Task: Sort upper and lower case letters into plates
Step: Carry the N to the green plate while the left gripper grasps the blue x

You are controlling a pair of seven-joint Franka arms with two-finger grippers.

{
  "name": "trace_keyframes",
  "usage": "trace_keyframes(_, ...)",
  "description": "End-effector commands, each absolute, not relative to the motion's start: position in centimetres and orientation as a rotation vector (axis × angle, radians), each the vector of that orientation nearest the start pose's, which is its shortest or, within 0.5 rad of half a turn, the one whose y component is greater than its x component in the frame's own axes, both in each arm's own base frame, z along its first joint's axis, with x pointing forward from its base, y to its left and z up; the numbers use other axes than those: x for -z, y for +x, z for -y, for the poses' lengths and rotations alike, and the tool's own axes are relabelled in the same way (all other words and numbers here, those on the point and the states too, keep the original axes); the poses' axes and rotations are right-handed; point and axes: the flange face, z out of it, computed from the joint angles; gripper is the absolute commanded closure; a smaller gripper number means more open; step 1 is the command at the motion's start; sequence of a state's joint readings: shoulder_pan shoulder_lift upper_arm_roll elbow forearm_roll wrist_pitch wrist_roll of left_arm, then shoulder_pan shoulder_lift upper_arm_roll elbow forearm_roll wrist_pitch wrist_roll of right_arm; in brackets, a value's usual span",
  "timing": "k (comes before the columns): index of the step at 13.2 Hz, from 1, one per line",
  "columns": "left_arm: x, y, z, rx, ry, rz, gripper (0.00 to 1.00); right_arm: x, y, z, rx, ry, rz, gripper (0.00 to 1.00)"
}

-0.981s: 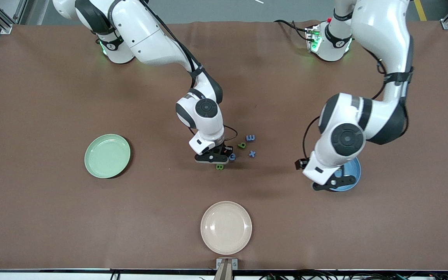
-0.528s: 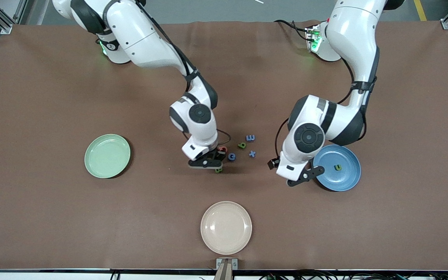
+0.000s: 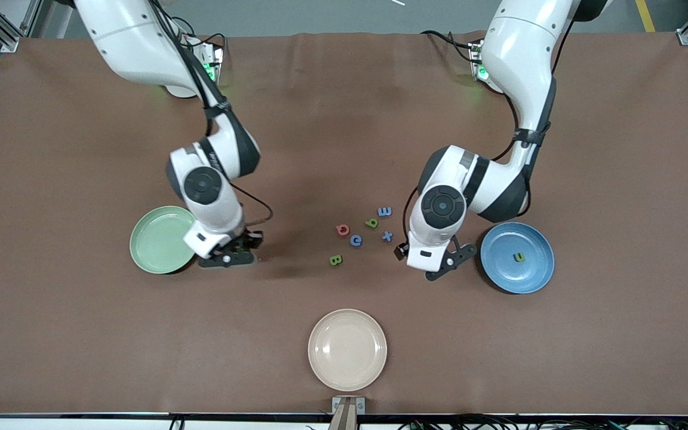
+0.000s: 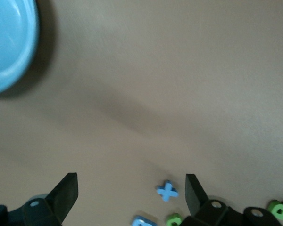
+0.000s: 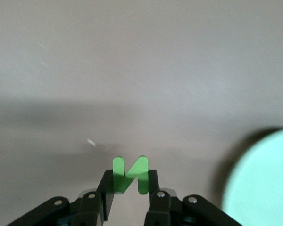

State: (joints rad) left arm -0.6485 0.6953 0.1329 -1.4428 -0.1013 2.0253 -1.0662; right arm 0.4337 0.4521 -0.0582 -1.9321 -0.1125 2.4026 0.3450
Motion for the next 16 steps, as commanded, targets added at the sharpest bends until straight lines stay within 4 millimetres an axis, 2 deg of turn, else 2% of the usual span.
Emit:
trace_keyframes(1, -24.9, 59.5, 39.4, -0.119, -2.913, 1.027, 0.01, -25.9, 53.6, -16.1, -0.014, -3.219, 0.240, 1.00)
trace_keyframes(3, -23.0, 58.4, 40.2, -0.089, -2.896, 1.113, 0.06, -25.3, 52.1, -11.0, -0.082, -3.220, 0.239, 1.00)
trace_keyframes(5, -21.5, 57.7, 40.2, -0.051, -2.878, 1.216, 0.10, -23.6, 51.1, -7.8, -0.157, -3.224, 0.179, 1.00)
trace_keyframes(8, -19.6, 56.3, 40.6, -0.072, -2.841, 1.267, 0.17, -22.4, 50.5, -6.3, -0.194, -3.225, 0.137, 1.00)
trace_keyframes(10, -19.4, 56.3, 40.3, -0.137, -2.830, 1.338, 0.22, -21.4, 50.6, -5.5, -0.197, -3.223, 0.115, 0.99)
trace_keyframes(13, -18.6, 55.8, 40.9, -0.170, -2.827, 1.353, 0.28, -19.4, 51.3, -4.2, -0.160, -3.219, 0.077, 0.98)
trace_keyframes(14, -18.0, 55.7, 40.9, -0.175, -2.819, 1.350, 0.31, -19.1, 51.5, -3.9, -0.153, -3.219, 0.070, 0.91)
trace_keyframes(15, -17.6, 55.7, 40.9, -0.176, -2.816, 1.347, 0.33, -19.5, 52.1, -4.0, -0.143, -3.221, 0.066, 0.50)
trace_keyframes(16, -17.4, 55.9, 40.9, -0.162, -2.824, 1.348, 0.34, -19.8, 52.4, -4.0, -0.131, -3.220, 0.059, 0.00)
